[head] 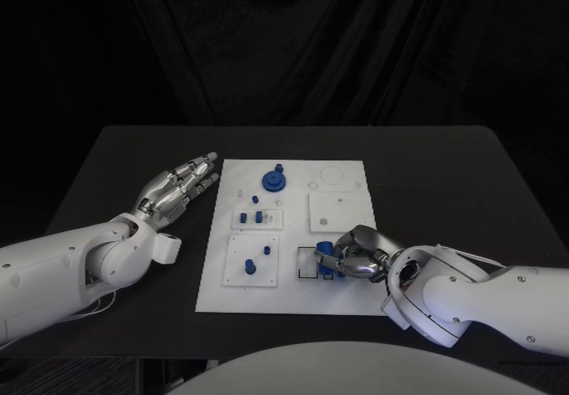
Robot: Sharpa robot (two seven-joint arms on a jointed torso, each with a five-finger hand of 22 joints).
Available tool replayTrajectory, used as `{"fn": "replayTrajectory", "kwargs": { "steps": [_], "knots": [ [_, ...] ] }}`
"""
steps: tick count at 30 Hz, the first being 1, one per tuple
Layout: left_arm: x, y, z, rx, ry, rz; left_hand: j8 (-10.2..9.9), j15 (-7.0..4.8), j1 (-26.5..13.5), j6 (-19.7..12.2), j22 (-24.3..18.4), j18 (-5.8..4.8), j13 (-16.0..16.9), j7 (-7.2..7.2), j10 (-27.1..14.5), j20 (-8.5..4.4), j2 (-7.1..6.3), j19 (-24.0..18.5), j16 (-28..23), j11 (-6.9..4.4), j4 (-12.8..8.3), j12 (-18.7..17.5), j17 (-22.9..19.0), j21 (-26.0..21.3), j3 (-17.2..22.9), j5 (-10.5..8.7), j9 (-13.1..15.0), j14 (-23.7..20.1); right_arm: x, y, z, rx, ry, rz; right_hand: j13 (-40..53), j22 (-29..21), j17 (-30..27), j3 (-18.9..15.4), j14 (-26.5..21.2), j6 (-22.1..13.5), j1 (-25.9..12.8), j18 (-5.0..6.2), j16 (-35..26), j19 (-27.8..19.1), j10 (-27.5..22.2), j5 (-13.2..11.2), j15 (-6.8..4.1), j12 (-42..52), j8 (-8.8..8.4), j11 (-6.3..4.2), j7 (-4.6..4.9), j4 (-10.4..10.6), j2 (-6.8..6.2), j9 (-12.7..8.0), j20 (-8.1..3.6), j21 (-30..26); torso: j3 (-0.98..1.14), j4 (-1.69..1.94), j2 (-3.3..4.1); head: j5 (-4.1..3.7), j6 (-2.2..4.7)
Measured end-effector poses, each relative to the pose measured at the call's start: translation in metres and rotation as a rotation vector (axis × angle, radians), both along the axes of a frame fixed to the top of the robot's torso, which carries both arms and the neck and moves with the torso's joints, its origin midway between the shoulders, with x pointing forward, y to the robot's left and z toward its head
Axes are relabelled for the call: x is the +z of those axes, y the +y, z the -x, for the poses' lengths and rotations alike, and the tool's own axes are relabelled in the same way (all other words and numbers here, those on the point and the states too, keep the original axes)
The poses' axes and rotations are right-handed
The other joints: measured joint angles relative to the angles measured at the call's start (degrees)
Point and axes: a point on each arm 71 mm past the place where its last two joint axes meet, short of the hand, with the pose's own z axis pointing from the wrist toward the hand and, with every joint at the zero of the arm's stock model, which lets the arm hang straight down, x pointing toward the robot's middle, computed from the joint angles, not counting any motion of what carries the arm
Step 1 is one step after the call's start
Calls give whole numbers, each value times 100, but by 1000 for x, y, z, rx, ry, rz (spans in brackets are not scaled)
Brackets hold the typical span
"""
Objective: Assemble the parts on the task board
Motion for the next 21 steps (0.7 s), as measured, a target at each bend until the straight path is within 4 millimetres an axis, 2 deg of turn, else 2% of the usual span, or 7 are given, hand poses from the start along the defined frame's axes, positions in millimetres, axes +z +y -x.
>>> {"fn": "replayTrajectory", "kwargs": {
  "steps": [1, 2, 5, 10, 14, 20, 21],
  "knots": [
    [0, 0, 0, 0, 0, 0, 0, 0, 0, 0, 0, 0, 0, 0, 0, 0, 0, 0, 0, 0, 0, 0, 0, 0, 0, 0, 0, 0, 0, 0, 0, 2, -7, 2, 0, 0, 0, 2, 0, -2, -58, 0, 0, 0, 0, -114, 0, 0, 0, 0, 1, -2, -5, 1, 0, 0, 1, -1, 0, 3, 0],
    [0, 0, 0, 0, 1, 0, 0, 0, 0, 0, 0, 0, 0, 0, 0, 0, 0, 0, 0, 0, -18, 0, 0, 0, 15, 30, 0, 0, 1, 1, 0, 4, -12, 3, 0, 0, 0, 99, 0, -7, -89, 0, 0, 0, 0, -267, 0, 0, 0, 0, 4, -99, -22, 1, 0, -16, 1, -2, 0, 4, 0],
    [0, 0, 0, 0, 2, -1, 0, 0, 0, 0, 0, 0, 0, 0, 0, 0, 0, 0, 0, 0, -41, 0, 0, 0, 7, 35, 0, 0, 1, 2, -1, 11, -25, 10, 0, 0, 0, 108, 0, -17, -226, 0, 0, 0, 1, -743, 0, 0, -28, -1, -5, -141, 14, 5, 0, -37, 1, -2, 0, 5, 0],
    [-1, -1, 0, -2, 4, -1, 0, 0, 23, 1, -1, 0, 0, -1, 0, 0, 23, 0, 0, 0, -56, 0, 0, 0, 22, 34, 0, 0, 1, 4, -1, 24, -32, 23, 0, 0, 0, -48, 0, -3, -362, -1, 0, 0, 2, -1129, -1, 0, -51, -2, 7, -118, 46, 4, 0, -61, 0, -1, -3, 11, 0],
    [-1, -1, 0, -2, 6, -2, 0, 0, 23, 2, -1, 0, 0, -1, 0, 0, 23, 0, 0, 0, -56, 0, 1, 0, 22, 64, 0, 0, 1, 5, -1, 35, -30, 32, 0, 0, 0, -122, 0, 7, -428, 0, 0, 0, 2, -1298, 0, 0, -73, -2, -3, -118, 83, -6, 0, -61, -1, -1, -5, 16, 0],
    [-2, -1, 0, -2, 8, -3, 0, 0, 23, 2, -1, 0, 0, -2, 0, 0, 23, 0, 0, 0, -56, 0, 1, 0, 22, 66, 0, 0, 0, 7, -1, 47, -26, 43, 0, 0, 0, -155, 0, 7, -481, 0, 0, 0, 2, -1350, 0, 0, -73, -1, -4, -115, 136, -6, 0, -61, -2, 1, -7, 29, 0],
    [-2, -1, 0, -2, 8, -4, 0, 0, 23, 2, -1, 0, 0, -2, 0, 0, 23, 0, 0, 0, -56, 0, 2, 0, 22, 66, 0, 0, 0, 7, -1, 49, -25, 45, 0, -1, 0, -183, 0, 7, -505, 0, 0, 0, 2, -1388, 0, 0, -73, -1, -4, -112, 111, -6, 0, -61, -1, 1, -7, 30, 0]
  ]
}}
